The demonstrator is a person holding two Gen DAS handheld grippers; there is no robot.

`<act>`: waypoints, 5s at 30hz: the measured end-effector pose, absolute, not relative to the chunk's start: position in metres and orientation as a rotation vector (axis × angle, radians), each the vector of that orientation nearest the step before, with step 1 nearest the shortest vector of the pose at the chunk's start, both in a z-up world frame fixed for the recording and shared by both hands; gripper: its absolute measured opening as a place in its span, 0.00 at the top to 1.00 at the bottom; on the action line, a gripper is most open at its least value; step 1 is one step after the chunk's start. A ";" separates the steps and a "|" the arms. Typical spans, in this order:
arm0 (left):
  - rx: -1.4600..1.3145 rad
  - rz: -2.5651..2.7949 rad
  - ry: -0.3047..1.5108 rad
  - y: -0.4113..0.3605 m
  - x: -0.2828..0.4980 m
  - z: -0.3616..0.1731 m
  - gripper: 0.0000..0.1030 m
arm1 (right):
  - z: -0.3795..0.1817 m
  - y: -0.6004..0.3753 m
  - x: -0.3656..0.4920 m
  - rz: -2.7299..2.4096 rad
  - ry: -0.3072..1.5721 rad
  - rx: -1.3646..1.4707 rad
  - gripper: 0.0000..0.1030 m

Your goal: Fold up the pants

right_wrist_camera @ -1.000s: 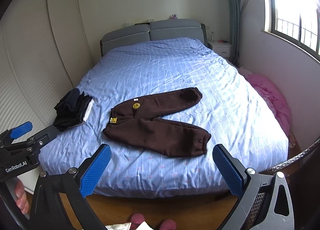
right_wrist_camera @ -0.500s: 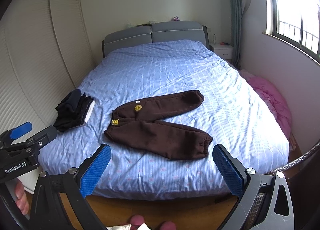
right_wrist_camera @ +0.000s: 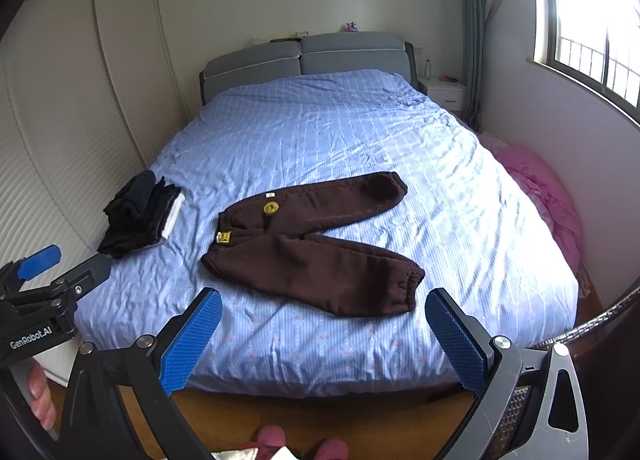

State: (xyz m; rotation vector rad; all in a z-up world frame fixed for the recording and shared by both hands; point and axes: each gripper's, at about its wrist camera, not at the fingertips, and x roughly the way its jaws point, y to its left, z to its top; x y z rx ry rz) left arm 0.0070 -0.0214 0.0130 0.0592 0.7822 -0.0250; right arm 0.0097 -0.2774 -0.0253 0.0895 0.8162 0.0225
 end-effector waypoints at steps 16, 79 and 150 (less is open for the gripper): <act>0.054 0.019 1.014 0.048 0.135 -0.101 0.00 | -0.129 -0.235 0.120 -0.049 1.045 0.149 0.01; -0.371 0.179 1.321 0.002 0.422 -0.212 0.78 | -0.192 -0.410 0.399 -0.098 1.111 0.747 0.89; 0.204 -0.265 1.545 -0.116 0.593 -0.337 0.69 | -0.318 -0.481 0.506 -0.302 1.303 0.608 0.60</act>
